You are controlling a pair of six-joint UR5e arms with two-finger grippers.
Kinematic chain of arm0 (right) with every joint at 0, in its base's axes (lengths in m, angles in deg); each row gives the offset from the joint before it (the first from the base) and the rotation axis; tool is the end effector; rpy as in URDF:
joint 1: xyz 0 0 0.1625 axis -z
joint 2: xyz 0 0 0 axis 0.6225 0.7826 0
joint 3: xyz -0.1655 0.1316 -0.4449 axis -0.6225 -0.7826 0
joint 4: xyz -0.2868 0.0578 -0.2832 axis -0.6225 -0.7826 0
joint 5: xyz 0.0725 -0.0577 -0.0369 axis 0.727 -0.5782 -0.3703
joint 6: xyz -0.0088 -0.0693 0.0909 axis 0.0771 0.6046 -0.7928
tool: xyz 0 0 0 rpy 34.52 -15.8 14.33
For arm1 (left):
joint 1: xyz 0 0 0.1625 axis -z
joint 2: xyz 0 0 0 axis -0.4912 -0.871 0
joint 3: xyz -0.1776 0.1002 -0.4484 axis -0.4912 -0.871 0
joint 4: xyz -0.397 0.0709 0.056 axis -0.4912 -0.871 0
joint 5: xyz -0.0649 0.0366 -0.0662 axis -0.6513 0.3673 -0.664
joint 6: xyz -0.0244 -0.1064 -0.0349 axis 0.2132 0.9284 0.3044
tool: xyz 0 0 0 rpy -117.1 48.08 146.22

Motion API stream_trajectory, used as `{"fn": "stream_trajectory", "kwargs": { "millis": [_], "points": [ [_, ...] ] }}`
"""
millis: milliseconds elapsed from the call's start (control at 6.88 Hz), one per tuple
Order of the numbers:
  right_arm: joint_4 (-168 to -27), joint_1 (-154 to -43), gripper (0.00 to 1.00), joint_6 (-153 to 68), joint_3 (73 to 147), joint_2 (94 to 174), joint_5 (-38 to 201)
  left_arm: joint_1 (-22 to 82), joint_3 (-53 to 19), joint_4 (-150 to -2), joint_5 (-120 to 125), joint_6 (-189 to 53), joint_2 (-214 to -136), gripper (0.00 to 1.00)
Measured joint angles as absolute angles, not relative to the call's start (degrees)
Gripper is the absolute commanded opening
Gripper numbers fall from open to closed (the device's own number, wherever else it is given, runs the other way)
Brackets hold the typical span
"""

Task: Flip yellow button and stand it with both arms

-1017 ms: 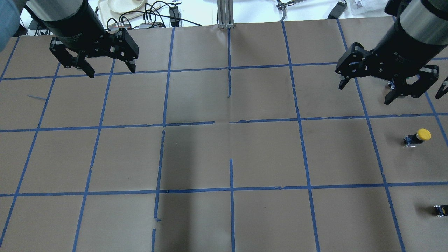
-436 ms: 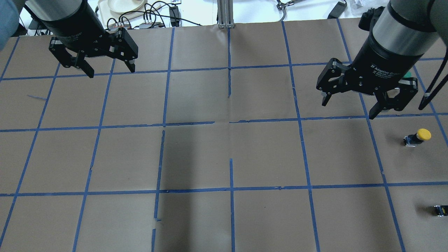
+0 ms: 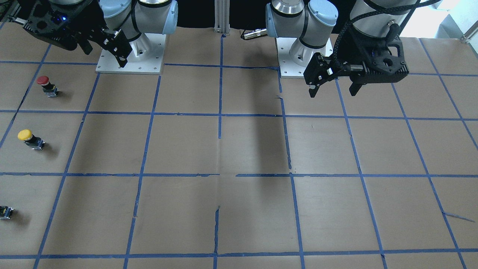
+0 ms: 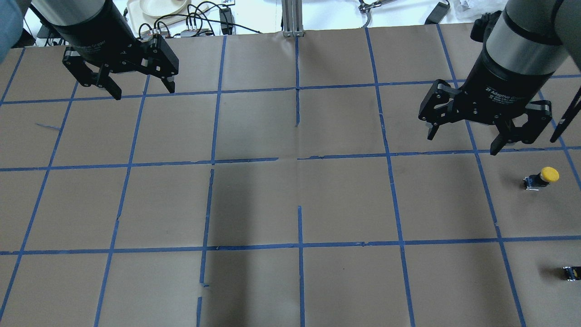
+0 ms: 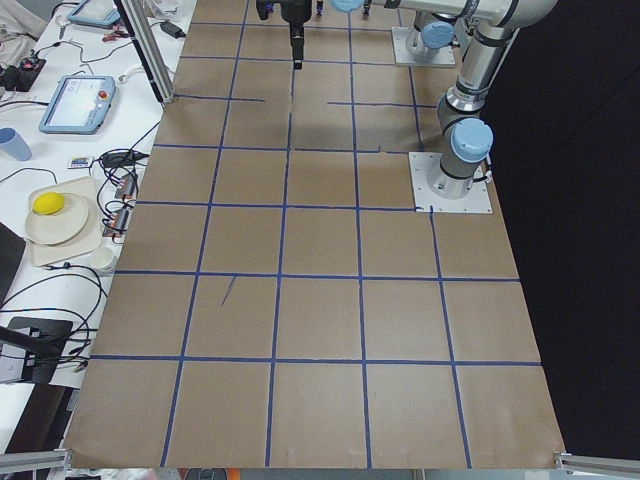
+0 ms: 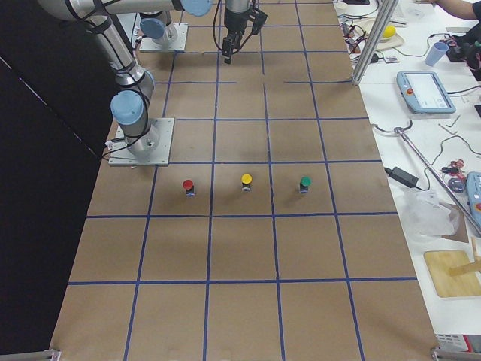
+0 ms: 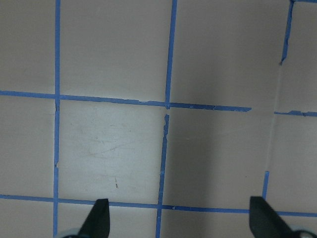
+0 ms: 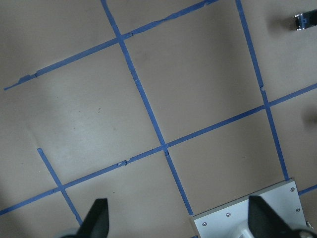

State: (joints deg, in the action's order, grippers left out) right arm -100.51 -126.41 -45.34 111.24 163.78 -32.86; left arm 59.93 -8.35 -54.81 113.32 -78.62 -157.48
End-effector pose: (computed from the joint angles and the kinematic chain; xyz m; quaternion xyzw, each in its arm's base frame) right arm 0.1160 -0.3978 0.5600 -0.1847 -0.9817 -0.0431 0.0193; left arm -0.1290 -0.5024 0.5808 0.0423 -0.9990 0.0082 0.0064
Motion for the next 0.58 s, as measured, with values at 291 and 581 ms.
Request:
{"fn": "stream_trajectory", "kwargs": {
  "millis": [291,581],
  "points": [
    [-101.0,-126.4,1.0,-45.3,111.3,163.6,-32.3,59.9,-8.2,-54.8,113.3,-78.6,-157.5,1.0],
    [-101.9,-126.4,1.0,-45.3,111.4,163.3,-30.5,59.9,-7.8,-54.9,113.2,-78.6,-157.6,1.0]
  ]
}}
